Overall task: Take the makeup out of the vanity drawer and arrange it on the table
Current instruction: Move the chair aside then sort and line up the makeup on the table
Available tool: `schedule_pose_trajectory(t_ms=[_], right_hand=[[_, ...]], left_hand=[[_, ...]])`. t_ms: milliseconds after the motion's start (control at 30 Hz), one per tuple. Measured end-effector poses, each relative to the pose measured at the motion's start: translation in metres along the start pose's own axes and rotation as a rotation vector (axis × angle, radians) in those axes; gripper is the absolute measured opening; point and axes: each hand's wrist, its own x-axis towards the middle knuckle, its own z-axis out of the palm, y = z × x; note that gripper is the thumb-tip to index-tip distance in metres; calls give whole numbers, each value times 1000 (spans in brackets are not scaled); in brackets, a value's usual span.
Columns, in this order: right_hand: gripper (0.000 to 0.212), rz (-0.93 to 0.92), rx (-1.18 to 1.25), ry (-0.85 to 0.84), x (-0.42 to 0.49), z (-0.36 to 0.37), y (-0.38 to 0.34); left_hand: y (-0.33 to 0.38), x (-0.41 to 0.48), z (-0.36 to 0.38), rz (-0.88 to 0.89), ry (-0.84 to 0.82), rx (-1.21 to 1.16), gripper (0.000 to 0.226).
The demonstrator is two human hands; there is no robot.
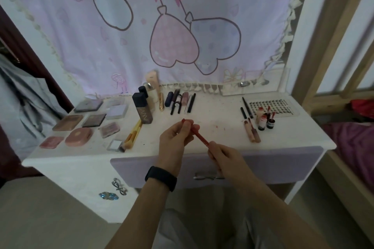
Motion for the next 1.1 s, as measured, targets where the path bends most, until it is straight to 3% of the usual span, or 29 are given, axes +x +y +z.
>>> schedule_pose_trajectory(t_ms=[67,133,233,367,633,733,933,1100], right_hand=[[36,-128,-201,131,-7,0,9],[31,-127,-265,226,-17,-10,25],[33,-45,-170,256,-27,-30,42],[34,2,-77,216,-25,-31,46],[28,87,223,136,-17,-16,40],[23,20,175,125,-15,-19,27],[10,-136,-33,258,-6,-22,13],[9,-219,-150,282,-1,-24,13]], left_hand=[[3,6,-4,-87,103,-159,20],[15,21,-27,-132,261,-322,23],[28,36,-69,-49,317,-147,29],[19,24,-65,-53,172,2,30],[-3,2,-22,-277,-71,-134,24],[-6,0,-12,-315,-122,-165,22],[-11,-7,5,-171,-196,205,16],[-5,-3,15,-108,-220,317,15]])
